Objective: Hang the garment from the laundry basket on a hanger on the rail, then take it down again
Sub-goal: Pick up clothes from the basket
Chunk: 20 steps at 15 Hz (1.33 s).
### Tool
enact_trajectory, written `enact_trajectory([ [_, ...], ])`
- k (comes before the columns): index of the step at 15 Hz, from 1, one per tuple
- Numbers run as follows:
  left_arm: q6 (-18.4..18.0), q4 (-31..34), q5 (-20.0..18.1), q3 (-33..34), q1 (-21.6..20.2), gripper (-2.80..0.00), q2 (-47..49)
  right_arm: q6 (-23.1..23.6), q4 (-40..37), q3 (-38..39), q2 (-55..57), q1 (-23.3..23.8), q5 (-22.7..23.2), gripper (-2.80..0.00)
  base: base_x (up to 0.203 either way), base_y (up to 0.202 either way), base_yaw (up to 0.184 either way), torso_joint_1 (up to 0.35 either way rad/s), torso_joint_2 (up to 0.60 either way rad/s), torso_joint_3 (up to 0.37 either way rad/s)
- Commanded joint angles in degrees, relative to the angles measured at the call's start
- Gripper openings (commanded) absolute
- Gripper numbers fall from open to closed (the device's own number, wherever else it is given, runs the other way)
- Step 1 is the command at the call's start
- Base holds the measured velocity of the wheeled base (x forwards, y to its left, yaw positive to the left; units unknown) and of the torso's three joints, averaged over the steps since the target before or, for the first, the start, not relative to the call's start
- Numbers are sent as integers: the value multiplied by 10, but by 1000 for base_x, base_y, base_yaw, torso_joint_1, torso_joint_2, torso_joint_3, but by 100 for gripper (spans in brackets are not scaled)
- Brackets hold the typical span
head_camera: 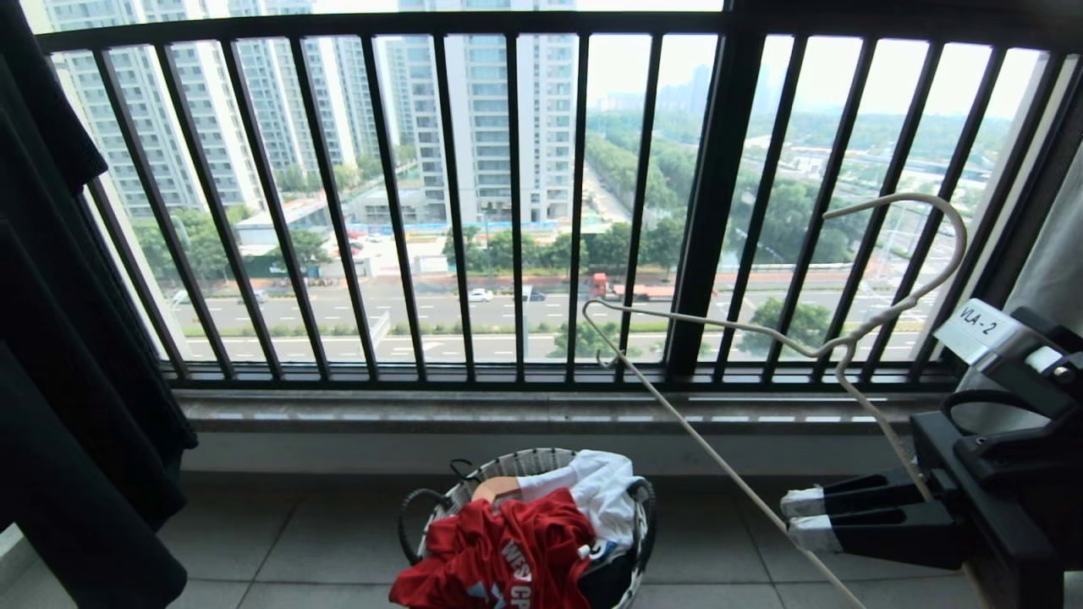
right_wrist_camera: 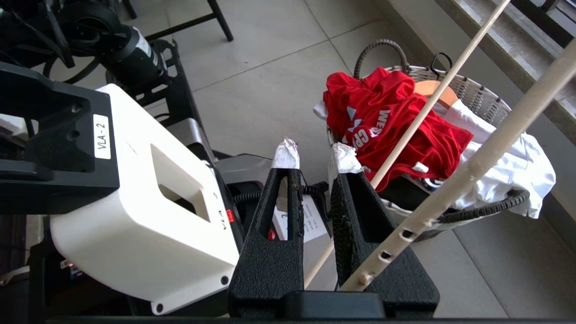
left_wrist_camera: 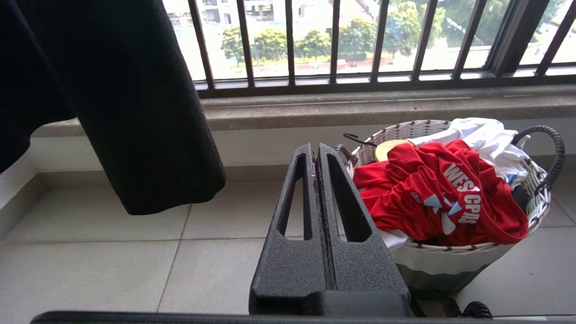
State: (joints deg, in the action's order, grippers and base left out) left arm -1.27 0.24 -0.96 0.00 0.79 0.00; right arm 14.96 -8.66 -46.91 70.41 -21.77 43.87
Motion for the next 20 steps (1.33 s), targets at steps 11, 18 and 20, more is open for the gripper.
enact_trajectory([
  [11,0,0,0,0,0,-280,0,2,29,9,8,1,3,-280,0,0,0,0,0,0],
  [18,0,0,0,0,0,-280,0,-1,79,30,14,4,0,-280,0,0,0,0,0,0],
  [20,-4,0,0,0,0,-280,0,-1,79,30,17,4,0,-280,0,0,0,0,0,0],
])
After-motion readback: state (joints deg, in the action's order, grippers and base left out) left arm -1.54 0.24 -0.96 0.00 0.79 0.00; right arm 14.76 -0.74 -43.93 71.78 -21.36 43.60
